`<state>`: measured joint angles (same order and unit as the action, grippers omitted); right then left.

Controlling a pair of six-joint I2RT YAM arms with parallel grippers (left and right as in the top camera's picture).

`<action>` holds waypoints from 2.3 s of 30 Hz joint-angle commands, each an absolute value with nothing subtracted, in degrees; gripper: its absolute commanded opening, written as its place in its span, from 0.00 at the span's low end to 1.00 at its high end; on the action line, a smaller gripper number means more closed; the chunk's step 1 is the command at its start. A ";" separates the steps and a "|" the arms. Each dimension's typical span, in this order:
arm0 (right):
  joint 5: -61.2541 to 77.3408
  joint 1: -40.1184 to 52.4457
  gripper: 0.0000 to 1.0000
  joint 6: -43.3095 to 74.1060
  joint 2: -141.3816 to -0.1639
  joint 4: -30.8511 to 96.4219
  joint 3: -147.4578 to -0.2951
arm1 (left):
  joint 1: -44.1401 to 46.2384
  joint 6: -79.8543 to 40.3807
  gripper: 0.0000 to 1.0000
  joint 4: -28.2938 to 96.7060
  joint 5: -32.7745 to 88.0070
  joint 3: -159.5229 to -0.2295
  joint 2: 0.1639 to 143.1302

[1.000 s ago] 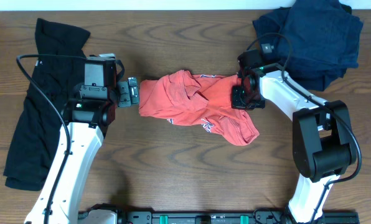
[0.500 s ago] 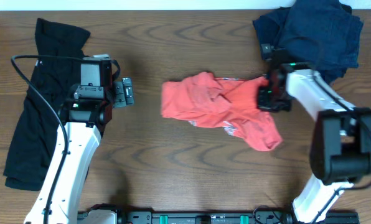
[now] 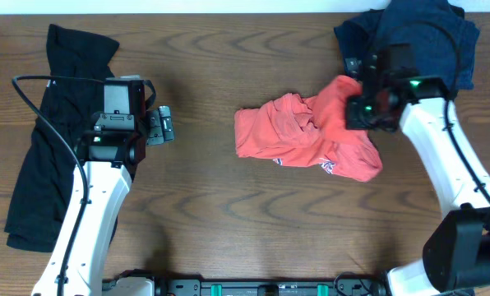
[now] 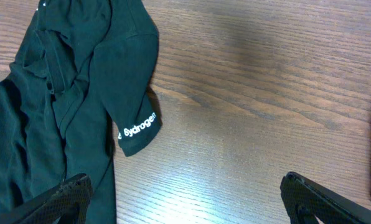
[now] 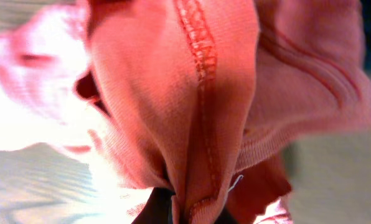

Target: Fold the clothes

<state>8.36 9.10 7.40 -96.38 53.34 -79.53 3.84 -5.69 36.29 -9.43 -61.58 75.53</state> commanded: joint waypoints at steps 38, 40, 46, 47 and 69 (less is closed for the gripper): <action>12.60 47.79 0.60 9.96 -109.75 31.05 -87.50 | 3.38 -7.60 0.98 32.91 -9.98 -62.11 82.70; 12.45 46.83 0.56 9.61 -109.01 33.80 -89.27 | 2.52 -7.84 0.98 32.25 -9.96 -62.13 82.59; 11.77 41.91 0.50 5.32 -105.38 39.44 -92.01 | -2.46 -11.75 0.98 30.26 -9.89 -62.19 80.40; 11.35 40.99 0.50 4.49 -105.06 39.55 -92.01 | -3.40 -11.73 0.98 29.85 -9.67 -62.19 79.61; 20.01 41.30 0.37 -7.42 -115.31 39.81 -87.83 | -9.96 -11.70 0.98 28.12 -9.63 -62.17 73.78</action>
<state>18.57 40.10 -5.30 -112.97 40.40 -88.33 -9.72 -10.74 28.05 -9.41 -61.58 74.04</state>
